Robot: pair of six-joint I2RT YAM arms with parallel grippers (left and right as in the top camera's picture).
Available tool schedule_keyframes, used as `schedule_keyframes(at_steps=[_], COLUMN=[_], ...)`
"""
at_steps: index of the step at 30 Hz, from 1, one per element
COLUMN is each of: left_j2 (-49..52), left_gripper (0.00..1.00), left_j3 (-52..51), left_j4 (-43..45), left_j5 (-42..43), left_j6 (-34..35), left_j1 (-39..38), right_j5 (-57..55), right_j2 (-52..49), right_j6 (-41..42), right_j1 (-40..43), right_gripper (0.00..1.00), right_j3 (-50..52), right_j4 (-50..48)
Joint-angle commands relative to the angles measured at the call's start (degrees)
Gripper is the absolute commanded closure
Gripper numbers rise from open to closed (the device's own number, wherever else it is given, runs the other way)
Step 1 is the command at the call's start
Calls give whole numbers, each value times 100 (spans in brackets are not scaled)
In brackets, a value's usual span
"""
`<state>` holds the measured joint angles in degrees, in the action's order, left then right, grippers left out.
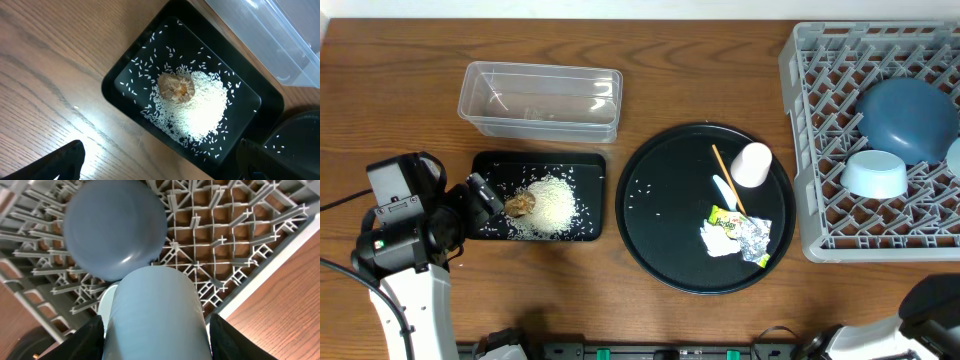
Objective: Sort waste into correct bins and load items into the dishwasher rack
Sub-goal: 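Carry the light-blue cup right and set it in the rack, then move the right gripper back over the pink cup on the tray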
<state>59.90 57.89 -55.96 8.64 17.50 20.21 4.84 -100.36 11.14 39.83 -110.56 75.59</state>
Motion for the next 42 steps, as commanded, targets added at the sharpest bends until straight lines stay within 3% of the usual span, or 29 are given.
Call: schedule_keyframes(at_steps=[1, 5, 16, 26, 30, 34, 38, 42], left_j2=[-4, -4, -4, -4, -4, -4, -4, -4], left_gripper=[2, 2, 2, 2, 2, 2, 2, 2], left_j3=[116, 116, 116, 116, 116, 116, 116, 116], left_j4=[-13, -15, -15, -15, -15, -15, -13, -13], left_j5=[-15, -15, -15, -15, -15, -15, -15, -15], left_j6=[-116, -116, -116, -116, -116, -116, -116, -116], left_j1=[31, 31, 31, 31, 31, 31, 31, 31], right_j5=[-214, -249, -245, 905, 1591, 1602, 632, -531], right_j2=[-380, -702, -1019, -763, -400, -168, -260, -584], right_j6=[0, -4, 0, -70, -341, -671, -811, -188], right_j1=[37, 33, 26, -260, -903, -1974, -3193, -4207], right_gripper=[57, 53, 10, 12, 12, 11, 1, 1], right_j3=[87, 87, 85, 74, 76, 76, 129, 466], right_j4=[-20, -15, 59, 192, 127, 149, 197, -85])
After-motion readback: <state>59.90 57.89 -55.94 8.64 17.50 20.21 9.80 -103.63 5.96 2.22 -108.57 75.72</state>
